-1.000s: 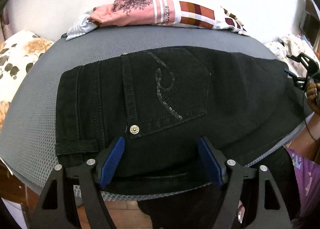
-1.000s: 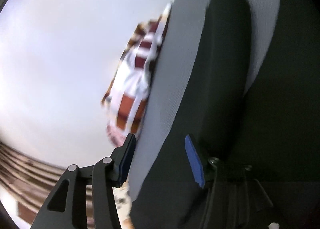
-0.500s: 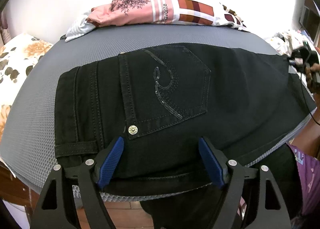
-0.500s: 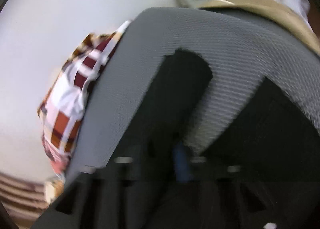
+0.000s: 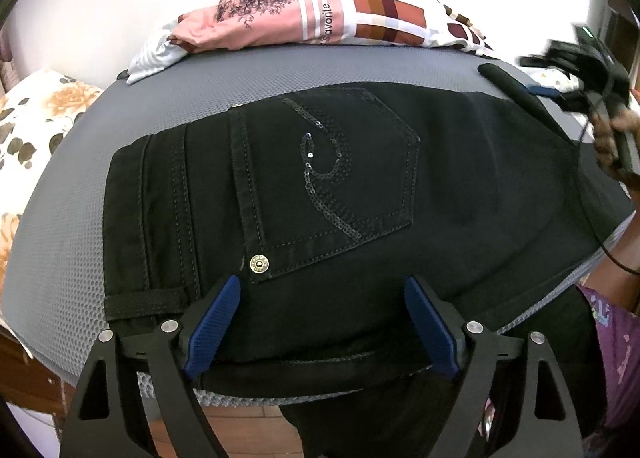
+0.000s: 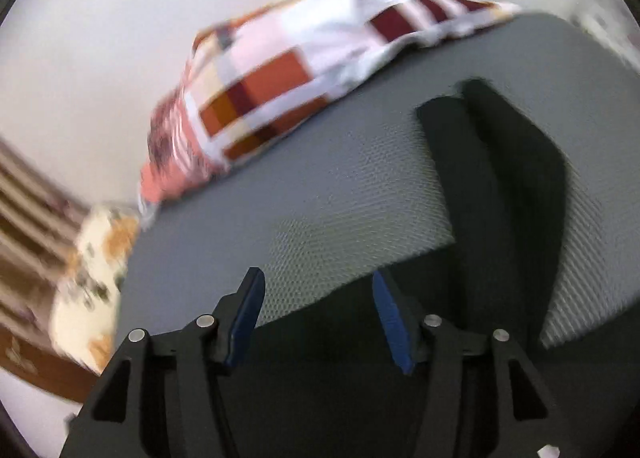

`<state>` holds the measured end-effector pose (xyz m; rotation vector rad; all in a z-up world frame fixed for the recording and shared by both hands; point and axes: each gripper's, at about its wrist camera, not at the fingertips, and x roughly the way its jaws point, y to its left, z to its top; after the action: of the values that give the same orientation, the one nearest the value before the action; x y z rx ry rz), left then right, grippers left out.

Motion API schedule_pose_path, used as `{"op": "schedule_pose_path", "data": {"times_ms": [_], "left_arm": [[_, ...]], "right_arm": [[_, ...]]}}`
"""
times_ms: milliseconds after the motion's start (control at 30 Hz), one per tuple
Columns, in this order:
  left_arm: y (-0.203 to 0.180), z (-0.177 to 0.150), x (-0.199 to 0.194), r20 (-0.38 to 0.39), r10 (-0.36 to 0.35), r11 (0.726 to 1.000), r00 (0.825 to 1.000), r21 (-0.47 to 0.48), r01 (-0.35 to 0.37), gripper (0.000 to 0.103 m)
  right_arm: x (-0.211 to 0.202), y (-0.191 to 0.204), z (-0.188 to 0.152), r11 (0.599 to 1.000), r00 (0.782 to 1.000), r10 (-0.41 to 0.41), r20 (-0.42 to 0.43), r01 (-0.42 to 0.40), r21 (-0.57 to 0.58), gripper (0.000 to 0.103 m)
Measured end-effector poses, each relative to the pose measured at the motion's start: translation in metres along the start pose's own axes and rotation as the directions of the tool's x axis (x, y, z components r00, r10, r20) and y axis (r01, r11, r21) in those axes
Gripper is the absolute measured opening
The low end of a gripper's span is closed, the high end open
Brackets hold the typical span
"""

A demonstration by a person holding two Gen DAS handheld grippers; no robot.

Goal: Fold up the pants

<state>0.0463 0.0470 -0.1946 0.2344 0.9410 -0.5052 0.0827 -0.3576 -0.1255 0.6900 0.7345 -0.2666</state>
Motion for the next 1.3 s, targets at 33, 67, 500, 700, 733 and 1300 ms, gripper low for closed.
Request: {"op": "schedule_pose_path", "data": {"times_ms": [33, 67, 500, 700, 733, 1300], "left_arm": [[0.0, 0.0, 0.0, 0.001, -0.002, 1.0, 1.0, -0.002, 0.002, 0.085], [0.0, 0.0, 0.0, 0.001, -0.003, 1.0, 1.0, -0.004, 0.003, 0.085], [-0.003, -0.002, 0.002, 0.001, -0.001, 1.0, 1.0, -0.008, 0.001, 0.089], [-0.004, -0.001, 0.005, -0.007, 0.006, 1.0, 1.0, -0.013, -0.006, 0.091], [-0.004, -0.001, 0.005, -0.007, 0.007, 1.0, 1.0, -0.013, -0.007, 0.092], [-0.008, 0.001, 0.009, -0.013, 0.02, 1.0, 1.0, -0.012, -0.02, 0.098]], "right_arm": [[-0.016, -0.022, -0.002, 0.996, 0.998, 0.051, 0.038, -0.053, 0.071, 0.053], [-0.03, -0.046, -0.002, 0.989, 0.996, 0.068, 0.064, -0.076, 0.128, 0.054], [-0.041, -0.084, 0.042, 0.995, 1.0, -0.001, -0.011, 0.0, -0.097, 0.034], [0.015, -0.061, 0.046, 0.957, 0.985, -0.149, -0.082, 0.123, -0.262, 0.034], [0.023, -0.062, 0.047, 0.957, 0.982, -0.16, -0.101, 0.13, -0.259, 0.034], [0.037, -0.06, 0.057, 0.985, 0.988, -0.041, -0.151, 0.014, -0.174, 0.011]]}}
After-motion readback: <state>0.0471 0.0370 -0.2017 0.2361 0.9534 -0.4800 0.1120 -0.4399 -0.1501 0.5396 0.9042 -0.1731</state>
